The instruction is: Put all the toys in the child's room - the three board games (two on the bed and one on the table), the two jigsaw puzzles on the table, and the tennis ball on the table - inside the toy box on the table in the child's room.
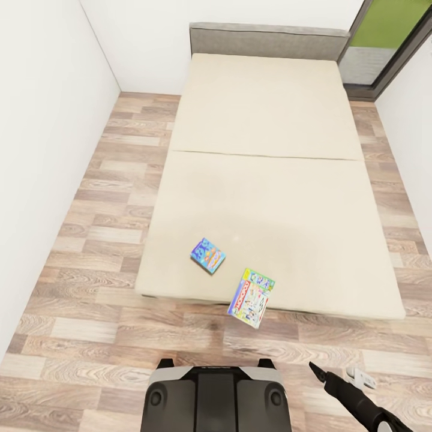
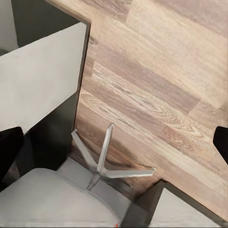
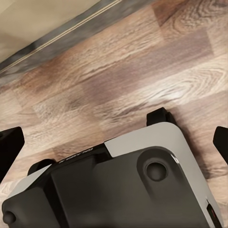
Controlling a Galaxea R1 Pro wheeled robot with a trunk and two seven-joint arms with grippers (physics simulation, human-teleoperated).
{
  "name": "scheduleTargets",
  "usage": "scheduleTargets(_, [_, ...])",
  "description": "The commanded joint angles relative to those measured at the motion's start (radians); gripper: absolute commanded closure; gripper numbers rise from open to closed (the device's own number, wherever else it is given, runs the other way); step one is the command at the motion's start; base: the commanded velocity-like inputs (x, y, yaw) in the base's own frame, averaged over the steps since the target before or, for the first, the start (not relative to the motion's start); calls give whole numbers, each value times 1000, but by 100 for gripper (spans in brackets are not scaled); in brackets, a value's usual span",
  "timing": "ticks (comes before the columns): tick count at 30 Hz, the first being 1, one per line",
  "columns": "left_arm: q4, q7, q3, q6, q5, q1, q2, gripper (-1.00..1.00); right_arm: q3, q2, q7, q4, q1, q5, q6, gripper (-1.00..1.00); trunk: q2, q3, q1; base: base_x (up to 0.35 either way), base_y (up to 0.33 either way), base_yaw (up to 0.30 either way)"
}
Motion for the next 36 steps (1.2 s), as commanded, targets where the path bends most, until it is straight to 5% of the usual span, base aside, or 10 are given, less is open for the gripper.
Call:
scheduleTargets(1, [3,4,6,-6,-7,8,-6,-100,-2,0,2,0,0,-10,10,-100,-1,1,1,0,0,0])
scheduleTargets(13, [8,7,6,-16,-6,63,-66,-100,-1,0,1,2,0,-7,8,-100,-1,20,1,0,0,0])
scheduleTargets(24, [8,7,6,-16,-6,64,-158,-100,0,2,-12,13,0,33,7,-100,-1,38,1,0,0,0])
scheduleTargets(36, [8,7,7,-16,-6,64,-166,-100,-2,2,-14,14,0,53,6,-100,-1,58,1,0,0,0])
